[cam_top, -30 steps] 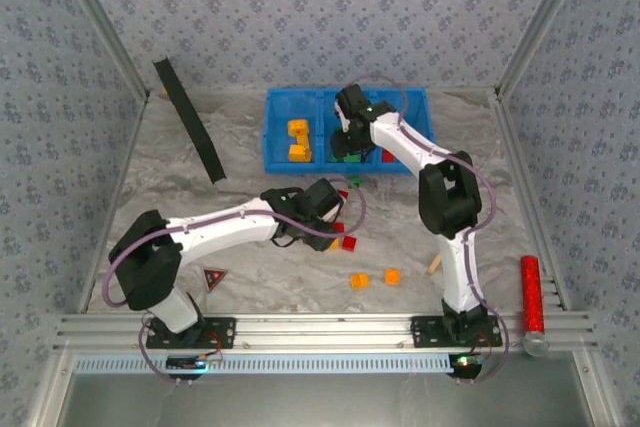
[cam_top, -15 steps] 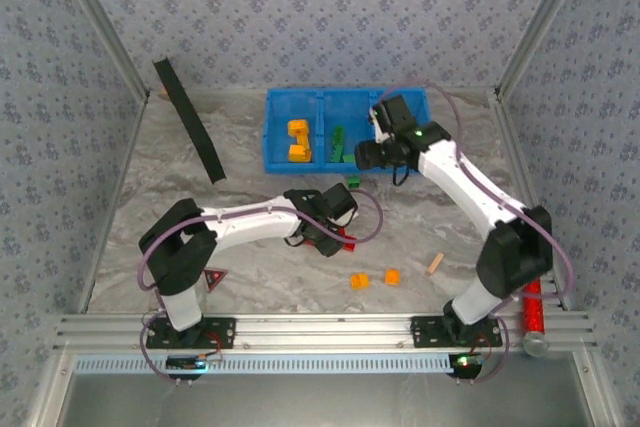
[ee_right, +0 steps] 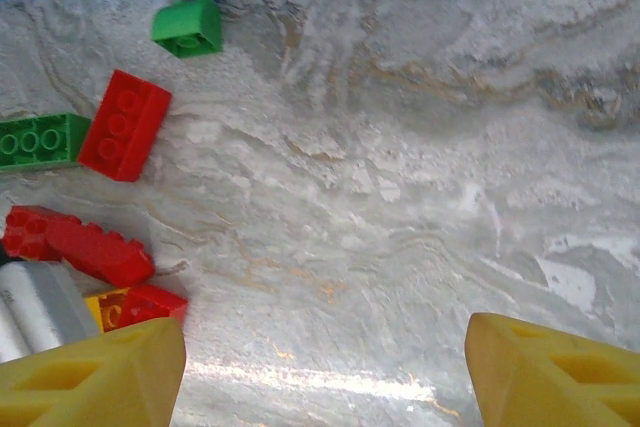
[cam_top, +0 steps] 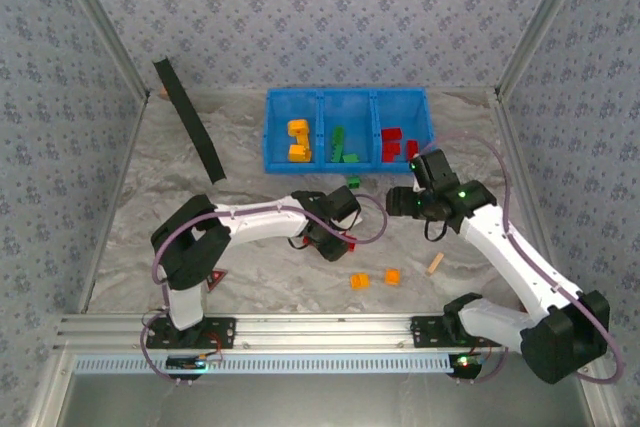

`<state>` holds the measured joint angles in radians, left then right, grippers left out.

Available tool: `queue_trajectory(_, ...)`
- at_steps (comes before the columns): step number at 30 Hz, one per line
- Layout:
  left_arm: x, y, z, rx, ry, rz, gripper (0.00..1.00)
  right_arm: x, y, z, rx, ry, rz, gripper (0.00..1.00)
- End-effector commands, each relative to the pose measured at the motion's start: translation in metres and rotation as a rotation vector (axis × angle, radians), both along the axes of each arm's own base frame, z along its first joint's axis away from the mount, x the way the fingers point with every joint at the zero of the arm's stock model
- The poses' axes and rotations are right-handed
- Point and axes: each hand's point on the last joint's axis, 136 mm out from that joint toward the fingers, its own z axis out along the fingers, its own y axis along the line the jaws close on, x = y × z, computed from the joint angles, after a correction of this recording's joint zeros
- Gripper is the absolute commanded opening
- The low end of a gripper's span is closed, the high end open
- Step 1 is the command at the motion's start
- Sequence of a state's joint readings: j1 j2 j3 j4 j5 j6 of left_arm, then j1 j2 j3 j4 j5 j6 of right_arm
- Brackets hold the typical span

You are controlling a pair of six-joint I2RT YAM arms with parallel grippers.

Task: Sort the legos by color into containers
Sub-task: Pick up the lego from the middle-left of the table.

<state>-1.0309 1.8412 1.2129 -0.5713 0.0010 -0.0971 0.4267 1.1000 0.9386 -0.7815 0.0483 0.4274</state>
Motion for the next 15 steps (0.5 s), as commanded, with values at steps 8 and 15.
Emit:
queue_trajectory(8,-0.029,-0.002,-0.015,0.003,0.094,-0.003,0.29,-0.014,-0.009,-0.022,0.02,0.063,-0.076,0.76)
queue_trajectory(15,-0.025,-0.004,-0.021,0.023,0.081,0.021,0.42,-0.013,-0.008,-0.024,0.023,0.065,-0.068,0.76)
